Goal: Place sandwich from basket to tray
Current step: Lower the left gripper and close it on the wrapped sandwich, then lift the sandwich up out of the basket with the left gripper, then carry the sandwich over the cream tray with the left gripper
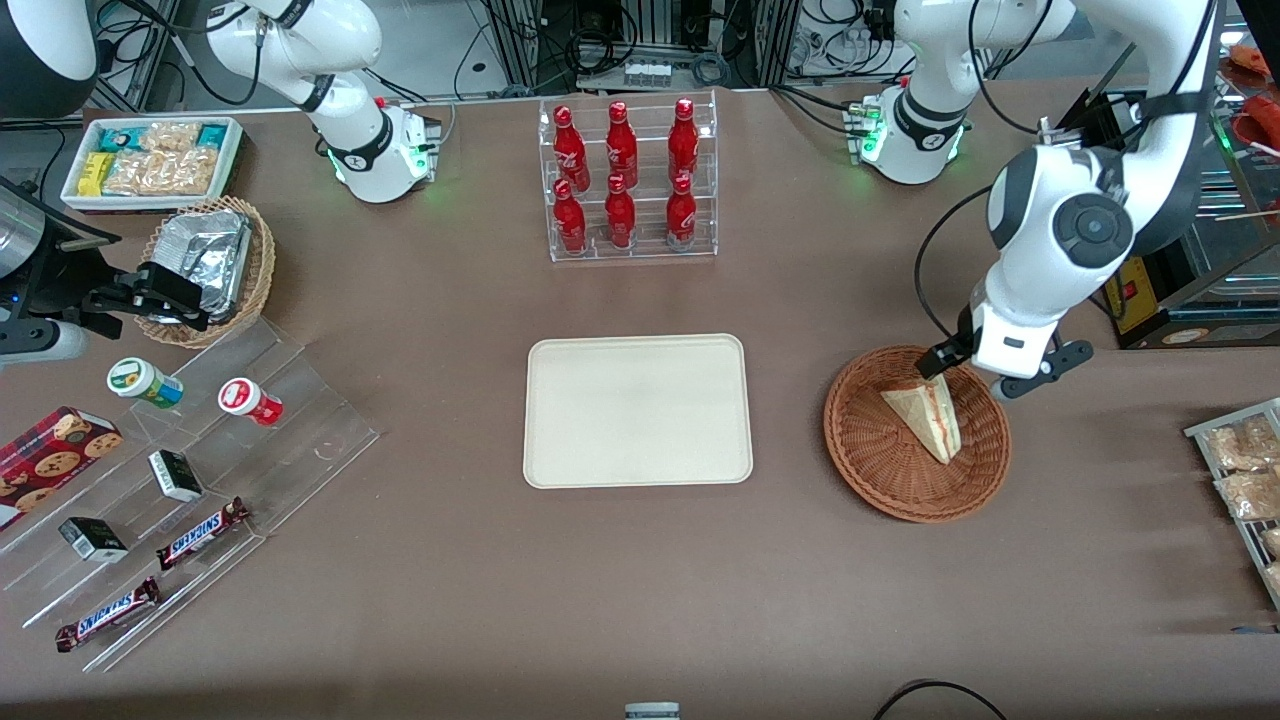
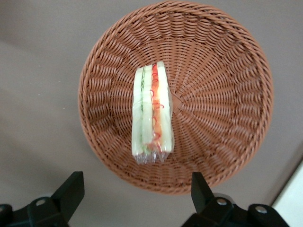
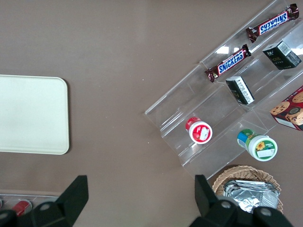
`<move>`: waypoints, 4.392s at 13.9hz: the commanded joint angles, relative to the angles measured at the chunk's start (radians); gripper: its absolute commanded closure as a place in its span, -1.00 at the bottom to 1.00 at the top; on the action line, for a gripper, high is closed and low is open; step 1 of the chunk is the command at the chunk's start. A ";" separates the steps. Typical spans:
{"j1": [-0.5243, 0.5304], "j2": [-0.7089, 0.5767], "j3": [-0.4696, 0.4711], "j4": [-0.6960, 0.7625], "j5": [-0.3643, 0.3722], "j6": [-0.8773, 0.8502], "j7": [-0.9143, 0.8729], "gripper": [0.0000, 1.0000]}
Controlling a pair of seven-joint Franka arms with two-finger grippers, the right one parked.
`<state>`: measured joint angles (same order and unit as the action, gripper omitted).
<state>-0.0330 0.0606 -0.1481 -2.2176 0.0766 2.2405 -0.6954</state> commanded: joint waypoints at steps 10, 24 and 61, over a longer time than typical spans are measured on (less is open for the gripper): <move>0.002 0.176 0.002 -0.013 0.066 0.221 -0.084 -0.48; -0.001 0.027 -0.008 0.159 0.069 -0.230 0.049 1.00; -0.172 0.686 -0.556 0.740 0.373 -0.251 -0.210 1.00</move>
<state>-0.1705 0.6789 -0.7052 -1.5656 0.4158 2.0070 -0.8859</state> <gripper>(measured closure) 0.863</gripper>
